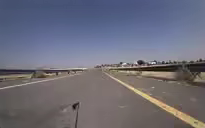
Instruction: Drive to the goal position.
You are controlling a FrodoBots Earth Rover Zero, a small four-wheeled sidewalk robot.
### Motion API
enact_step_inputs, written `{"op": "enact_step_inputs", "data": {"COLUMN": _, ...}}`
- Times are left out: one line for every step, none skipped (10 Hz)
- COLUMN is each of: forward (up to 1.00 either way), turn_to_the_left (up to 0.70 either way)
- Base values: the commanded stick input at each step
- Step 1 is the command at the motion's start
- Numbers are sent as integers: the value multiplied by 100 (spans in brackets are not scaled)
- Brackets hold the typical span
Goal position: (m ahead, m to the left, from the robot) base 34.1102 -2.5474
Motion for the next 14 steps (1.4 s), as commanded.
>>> {"op": "enact_step_inputs", "data": {"forward": 100, "turn_to_the_left": 0}}
{"op": "enact_step_inputs", "data": {"forward": 100, "turn_to_the_left": 0}}
{"op": "enact_step_inputs", "data": {"forward": 100, "turn_to_the_left": 0}}
{"op": "enact_step_inputs", "data": {"forward": 100, "turn_to_the_left": 0}}
{"op": "enact_step_inputs", "data": {"forward": 100, "turn_to_the_left": 0}}
{"op": "enact_step_inputs", "data": {"forward": 100, "turn_to_the_left": 0}}
{"op": "enact_step_inputs", "data": {"forward": 100, "turn_to_the_left": 0}}
{"op": "enact_step_inputs", "data": {"forward": 100, "turn_to_the_left": 0}}
{"op": "enact_step_inputs", "data": {"forward": 100, "turn_to_the_left": 0}}
{"op": "enact_step_inputs", "data": {"forward": 100, "turn_to_the_left": 0}}
{"op": "enact_step_inputs", "data": {"forward": 100, "turn_to_the_left": 0}}
{"op": "enact_step_inputs", "data": {"forward": 100, "turn_to_the_left": 0}}
{"op": "enact_step_inputs", "data": {"forward": 100, "turn_to_the_left": 0}}
{"op": "enact_step_inputs", "data": {"forward": 100, "turn_to_the_left": 0}}
